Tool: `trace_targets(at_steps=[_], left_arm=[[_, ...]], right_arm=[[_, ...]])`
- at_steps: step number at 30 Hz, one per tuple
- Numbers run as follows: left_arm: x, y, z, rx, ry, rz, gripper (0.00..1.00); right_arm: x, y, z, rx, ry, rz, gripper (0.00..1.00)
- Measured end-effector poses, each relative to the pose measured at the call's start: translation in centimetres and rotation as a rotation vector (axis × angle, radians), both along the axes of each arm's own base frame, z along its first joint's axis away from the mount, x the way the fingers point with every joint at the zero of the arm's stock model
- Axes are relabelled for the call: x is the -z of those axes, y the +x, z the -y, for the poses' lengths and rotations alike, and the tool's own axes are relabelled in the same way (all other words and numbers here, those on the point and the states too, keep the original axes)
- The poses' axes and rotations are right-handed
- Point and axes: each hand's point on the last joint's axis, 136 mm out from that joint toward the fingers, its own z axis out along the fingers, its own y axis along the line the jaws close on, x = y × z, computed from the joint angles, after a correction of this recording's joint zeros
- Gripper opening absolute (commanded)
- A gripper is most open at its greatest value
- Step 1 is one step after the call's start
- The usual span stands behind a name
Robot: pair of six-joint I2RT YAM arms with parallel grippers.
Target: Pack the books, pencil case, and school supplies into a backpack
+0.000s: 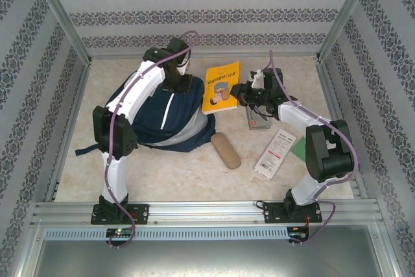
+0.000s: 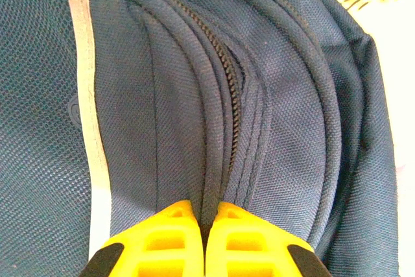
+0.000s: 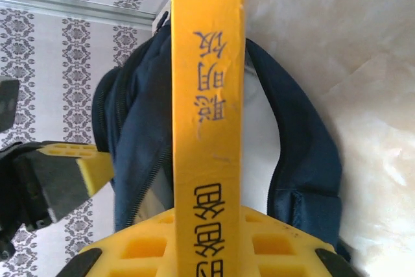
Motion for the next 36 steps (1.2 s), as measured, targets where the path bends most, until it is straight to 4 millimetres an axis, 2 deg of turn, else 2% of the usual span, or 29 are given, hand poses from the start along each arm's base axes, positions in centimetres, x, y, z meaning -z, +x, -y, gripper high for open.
trace_targets(at_steps=[3, 11, 20, 23, 29, 34, 36], left_arm=[[-0.3, 0.2, -0.1, -0.034, -0.078, -0.028, 0.00], [-1.6, 0.8, -1.3, -0.101, -0.222, -0.061, 0.00], [-5.0, 2.8, -3.4, -0.171, -0.333, -0.003, 0.00], [-5.8, 3.1, -3.7, -0.181, -0.352, 0.011, 0.00], [-5.9, 3.1, -3.6, -0.190, -0.375, 0.000, 0.00], [-5.9, 3.0, -3.5, -0.192, -0.380, -0.003, 0.00], [-5.9, 3.0, -3.6, -0.193, -0.380, -0.003, 0.00]], right_arm=[[0.2, -0.6, -1.1, -0.012, 0.015, -0.015, 0.00], [-1.0, -1.7, -5.9, -0.074, 0.065, 0.023, 0.00], [2.2, -2.1, -10.5, -0.083, 0.091, -0.030, 0.00], [3.1, -1.9, -12.1, -0.074, 0.124, -0.037, 0.00], [4.4, -0.8, -14.3, -0.035, 0.208, -0.048, 0.00], [4.8, 0.4, -16.0, -0.009, 0.279, -0.053, 0.00], [4.5, 0.7, -16.1, -0.001, 0.296, -0.050, 0.00]])
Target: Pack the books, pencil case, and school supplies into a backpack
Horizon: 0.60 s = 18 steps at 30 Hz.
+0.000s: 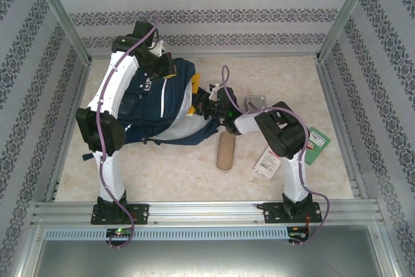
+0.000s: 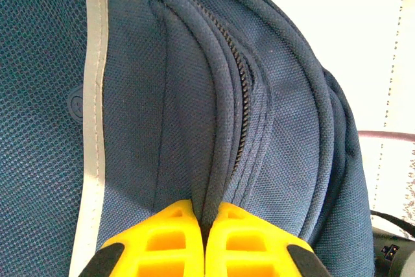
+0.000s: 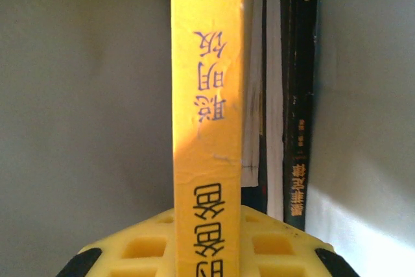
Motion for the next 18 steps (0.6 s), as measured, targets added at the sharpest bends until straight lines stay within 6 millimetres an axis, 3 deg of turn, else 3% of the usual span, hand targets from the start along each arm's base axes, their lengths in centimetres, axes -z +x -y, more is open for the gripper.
trace_targets(at_steps=[4, 13, 18], left_arm=[[0.0, 0.1, -0.3, -0.008, -0.008, -0.003, 0.00], [-0.8, 0.5, -1.2, -0.042, -0.070, -0.005, 0.00], [-1.6, 0.8, -2.1, -0.071, -0.099, 0.005, 0.00]], right_arm=[[-0.7, -0.2, 0.4, 0.008, 0.003, 0.015, 0.00], [-1.6, -1.1, 4.5, 0.055, -0.039, 0.037, 0.00], [-1.7, -0.5, 6.5, 0.094, -0.057, 0.042, 0.00]])
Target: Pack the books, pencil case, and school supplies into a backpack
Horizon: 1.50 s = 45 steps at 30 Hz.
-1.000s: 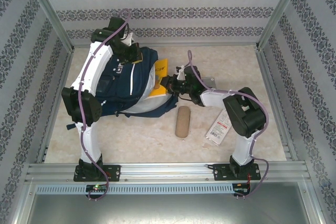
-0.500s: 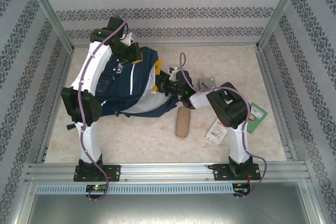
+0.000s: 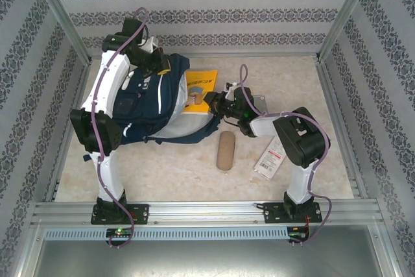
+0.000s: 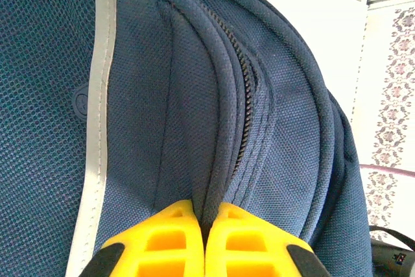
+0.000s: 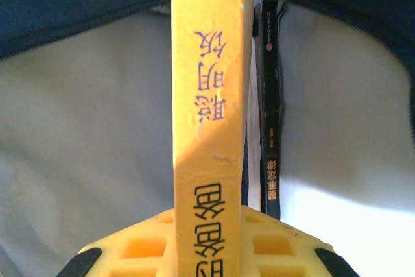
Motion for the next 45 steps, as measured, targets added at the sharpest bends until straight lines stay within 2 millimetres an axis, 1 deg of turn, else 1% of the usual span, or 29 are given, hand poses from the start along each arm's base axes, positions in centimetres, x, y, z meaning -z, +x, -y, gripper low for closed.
trace_targets(at_steps=[3, 5, 8, 10, 13, 16, 21, 24, 27, 29, 30, 31, 32, 33, 34, 36, 39, 42, 45], left_arm=[[-0.2, 0.2, -0.2, -0.009, -0.009, 0.004, 0.00], [-0.1, 0.2, -0.2, -0.011, -0.016, 0.001, 0.00], [0.1, 0.2, -0.1, -0.012, -0.027, -0.010, 0.00], [0.2, 0.2, -0.1, -0.013, -0.031, -0.013, 0.00], [0.3, 0.4, -0.1, -0.019, -0.034, -0.009, 0.00], [0.3, 0.5, 0.0, -0.023, -0.041, -0.010, 0.00], [0.2, 0.7, 0.0, -0.034, -0.053, -0.008, 0.00], [0.1, 0.7, 0.1, -0.036, -0.058, -0.008, 0.00], [0.0, 0.7, 0.1, -0.038, -0.065, -0.011, 0.00], [0.0, 0.8, 0.2, -0.041, -0.067, -0.011, 0.00], [0.0, 0.8, 0.2, -0.042, -0.069, -0.013, 0.00], [0.0, 0.8, 0.2, -0.042, -0.071, -0.013, 0.00], [0.0, 0.8, 0.2, -0.042, -0.072, -0.014, 0.00], [0.0, 0.7, 0.2, -0.042, -0.074, -0.015, 0.00], [0.0, 0.7, 0.2, -0.042, -0.075, -0.015, 0.00], [0.0, 0.7, 0.2, -0.042, -0.075, -0.015, 0.00], [0.0, 0.7, 0.2, -0.041, -0.074, -0.015, 0.00], [0.0, 0.7, 0.2, -0.042, -0.074, -0.015, 0.00], [0.0, 0.7, 0.2, -0.041, -0.074, -0.016, 0.00]], right_arm=[[-0.5, 0.6, 0.1, 0.010, 0.005, 0.007, 0.00], [-1.5, 1.0, -0.6, 0.001, 0.018, 0.025, 0.00], [-3.6, 1.8, -2.6, -0.023, 0.056, 0.071, 0.00], [-4.9, 1.9, -4.1, -0.043, 0.087, 0.096, 0.00], [-5.6, 1.9, -6.3, -0.074, 0.119, 0.109, 0.00], [-4.6, 2.1, -8.2, -0.095, 0.131, 0.087, 0.00], [-1.2, 2.1, -11.6, -0.135, 0.127, 0.021, 0.00], [0.1, 1.7, -13.5, -0.162, 0.119, 0.001, 0.00], [1.0, 1.6, -14.9, -0.172, 0.111, -0.008, 0.00], [1.5, 1.7, -15.6, -0.175, 0.106, -0.013, 0.02], [2.0, 1.8, -15.8, -0.176, 0.098, -0.020, 0.06], [2.5, 1.7, -16.0, -0.179, 0.083, -0.032, 0.14], [3.0, 1.8, -16.2, -0.181, 0.064, -0.048, 0.25], [3.5, 1.7, -16.4, -0.186, 0.042, -0.059, 0.34], [3.9, 1.5, -16.5, -0.188, 0.026, -0.062, 0.39], [4.2, 1.2, -16.6, -0.197, 0.000, -0.051, 0.42], [4.6, 0.7, -16.1, -0.199, -0.026, -0.046, 0.46], [4.7, 0.3, -14.7, -0.194, -0.059, -0.047, 0.48], [4.2, 0.0, -13.5, -0.190, -0.092, -0.037, 0.50]])
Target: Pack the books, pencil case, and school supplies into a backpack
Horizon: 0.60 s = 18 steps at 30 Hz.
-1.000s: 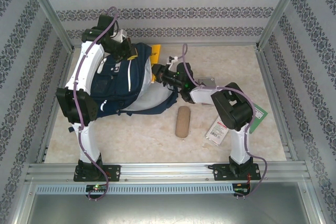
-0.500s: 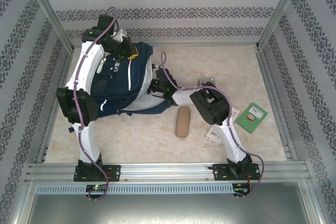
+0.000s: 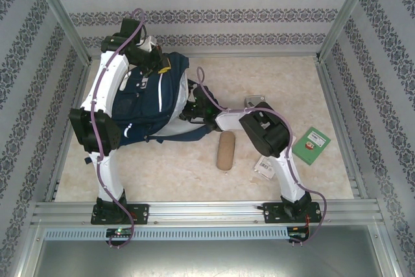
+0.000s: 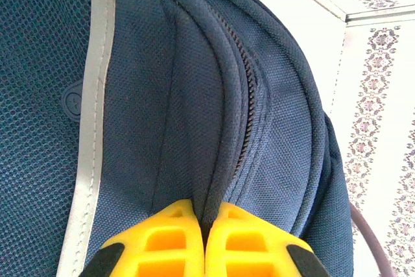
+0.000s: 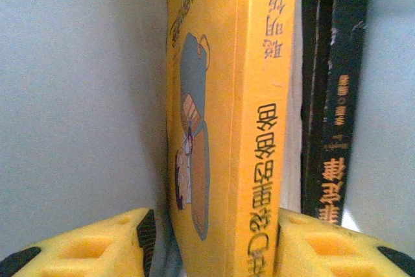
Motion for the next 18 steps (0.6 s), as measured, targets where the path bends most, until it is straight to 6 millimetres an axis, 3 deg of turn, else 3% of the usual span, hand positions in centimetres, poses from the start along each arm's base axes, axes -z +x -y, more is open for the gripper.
trace_targets(at_steps=[5, 8, 18], left_arm=[[0.4, -0.1, 0.1, 0.002, -0.003, -0.009, 0.00], [0.5, 0.0, 0.1, 0.005, -0.007, -0.008, 0.00], [0.5, -0.3, 0.1, 0.006, -0.011, 0.005, 0.00]], right_arm=[[-1.0, 0.0, 1.5, 0.006, -0.027, 0.032, 0.34], [-1.0, 0.2, 1.7, 0.010, -0.028, 0.034, 0.32], [2.8, 0.5, 0.1, -0.020, -0.045, -0.021, 0.27]])
